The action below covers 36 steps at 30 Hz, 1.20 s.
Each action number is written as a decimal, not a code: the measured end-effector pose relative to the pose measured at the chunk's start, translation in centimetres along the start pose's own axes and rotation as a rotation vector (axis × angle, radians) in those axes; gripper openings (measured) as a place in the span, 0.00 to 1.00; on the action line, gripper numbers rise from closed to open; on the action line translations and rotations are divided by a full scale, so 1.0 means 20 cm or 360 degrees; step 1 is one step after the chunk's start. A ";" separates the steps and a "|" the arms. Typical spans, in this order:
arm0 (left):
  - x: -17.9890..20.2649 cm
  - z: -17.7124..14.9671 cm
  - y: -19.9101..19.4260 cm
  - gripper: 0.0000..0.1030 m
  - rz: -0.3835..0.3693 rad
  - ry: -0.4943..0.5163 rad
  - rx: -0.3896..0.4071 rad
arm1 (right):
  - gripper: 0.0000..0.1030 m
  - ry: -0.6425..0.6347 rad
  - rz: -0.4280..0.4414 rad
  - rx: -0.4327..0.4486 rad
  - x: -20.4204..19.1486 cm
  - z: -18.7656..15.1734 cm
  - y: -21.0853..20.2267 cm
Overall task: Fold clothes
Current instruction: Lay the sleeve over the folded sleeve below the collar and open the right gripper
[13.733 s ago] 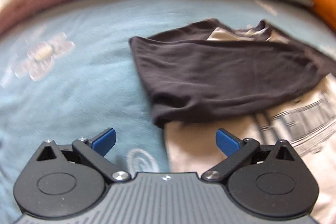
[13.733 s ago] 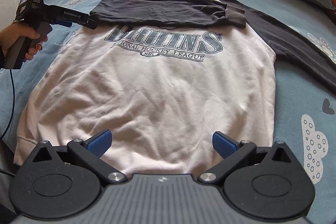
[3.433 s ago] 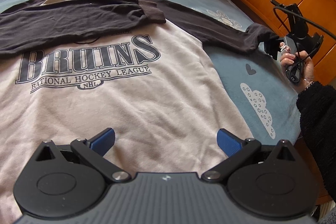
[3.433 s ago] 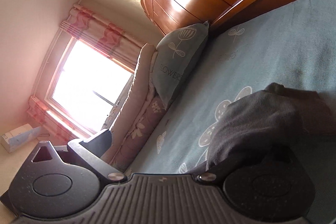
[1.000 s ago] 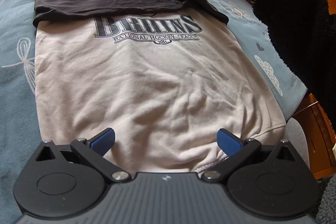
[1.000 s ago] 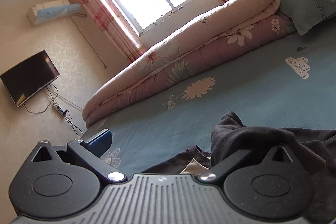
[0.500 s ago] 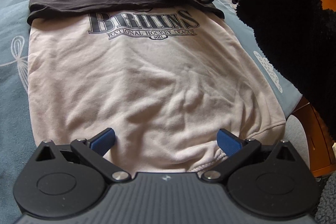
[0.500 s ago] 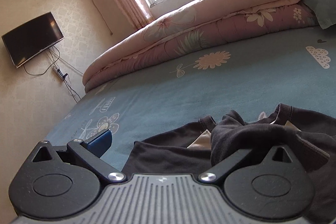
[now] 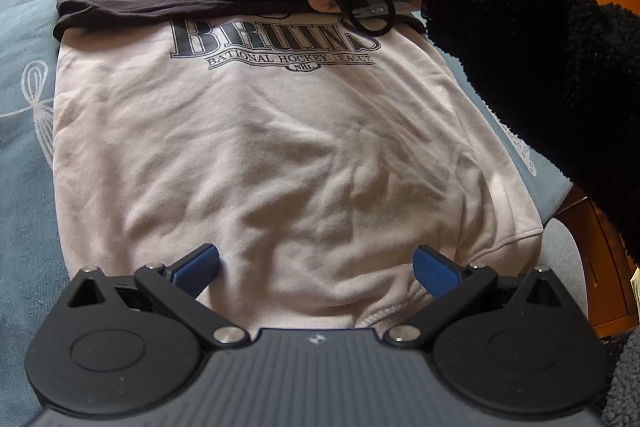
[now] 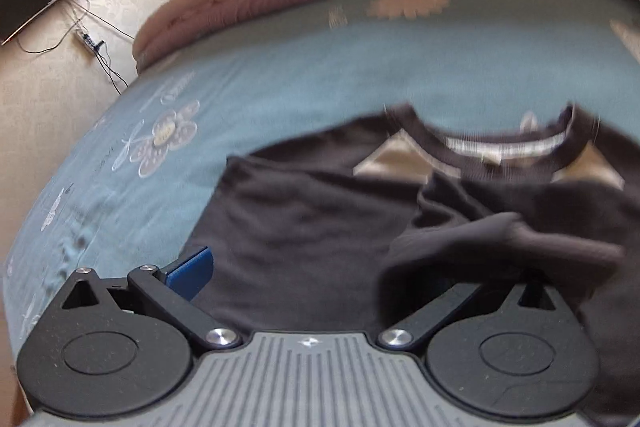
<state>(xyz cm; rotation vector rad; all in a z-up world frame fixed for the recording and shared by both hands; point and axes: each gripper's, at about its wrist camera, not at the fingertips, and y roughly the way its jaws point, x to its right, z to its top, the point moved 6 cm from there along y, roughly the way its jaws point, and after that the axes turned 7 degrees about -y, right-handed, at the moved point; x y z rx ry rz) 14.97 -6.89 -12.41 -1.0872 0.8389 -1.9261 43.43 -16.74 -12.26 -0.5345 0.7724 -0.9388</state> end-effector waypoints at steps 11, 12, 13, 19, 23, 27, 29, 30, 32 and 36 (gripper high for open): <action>0.01 -0.03 0.00 0.99 0.0016 -0.0008 -0.0004 | 1.00 0.0252 0.0315 -0.0132 0.06 -0.11 -0.13; 0.02 -0.04 0.00 0.99 0.0014 0.0000 -0.0006 | 1.00 0.0290 0.0311 -0.0106 0.09 -0.11 -0.16; 0.03 -0.04 0.01 0.99 0.0010 0.0009 -0.0008 | 1.00 0.0328 0.0307 -0.0079 0.12 -0.12 -0.19; 0.04 -0.04 0.02 0.99 -0.0002 0.0016 -0.0013 | 1.00 0.0609 0.0253 0.0121 0.35 -0.12 -0.30; 0.03 -0.03 0.02 0.99 -0.0009 0.0011 -0.0009 | 1.00 0.0732 0.0271 0.0196 0.41 -0.10 -0.25; 0.03 -0.03 0.03 0.99 -0.0016 0.0008 -0.0006 | 1.00 0.0641 0.0338 0.0230 0.31 -0.02 -0.18; 0.03 -0.03 0.03 0.99 -0.0016 0.0009 -0.0007 | 1.00 0.0562 0.0375 0.0243 0.24 0.03 -0.15; 0.03 -0.03 0.03 0.99 -0.0014 0.0010 -0.0007 | 1.00 0.0514 0.0412 0.0242 0.18 0.05 -0.13; 0.03 -0.03 0.02 0.99 -0.0013 0.0011 -0.0003 | 1.00 0.0403 0.0487 0.0238 0.06 0.09 -0.10; 0.02 -0.04 0.01 0.99 -0.0025 0.0004 0.0003 | 1.00 0.0218 0.0574 0.0202 -0.12 0.14 -0.07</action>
